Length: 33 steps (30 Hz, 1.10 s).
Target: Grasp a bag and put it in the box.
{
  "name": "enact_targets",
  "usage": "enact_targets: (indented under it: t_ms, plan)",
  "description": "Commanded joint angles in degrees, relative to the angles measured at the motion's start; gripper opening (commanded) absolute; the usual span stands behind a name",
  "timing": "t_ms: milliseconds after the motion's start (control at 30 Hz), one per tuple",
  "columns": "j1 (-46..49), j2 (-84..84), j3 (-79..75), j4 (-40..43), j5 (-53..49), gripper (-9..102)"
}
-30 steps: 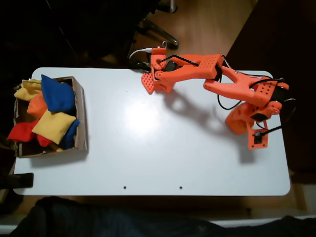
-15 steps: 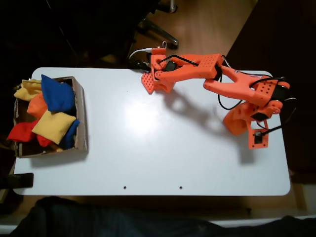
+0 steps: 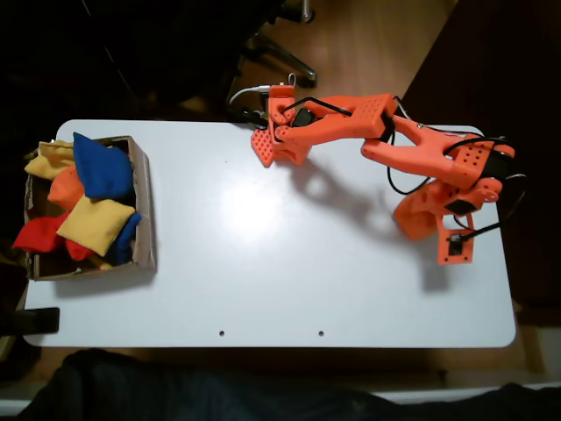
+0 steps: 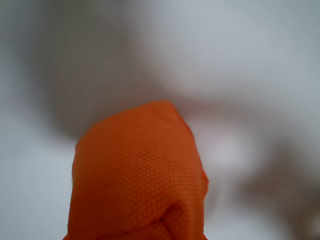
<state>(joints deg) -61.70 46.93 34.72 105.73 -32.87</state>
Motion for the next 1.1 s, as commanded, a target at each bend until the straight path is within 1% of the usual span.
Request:
enact_targets:
  t_ms: [0, 300, 567, 1067]
  plan:
    - [0.79, 7.91, -1.76, 0.62, 0.88, 0]
    - [2.64, 14.33, -1.58, 1.23, 3.60, 0]
    - [6.68, 22.85, 0.70, 1.41, 5.36, 0]
    - [17.93, 39.81, 10.46, 1.41, 6.59, 0]
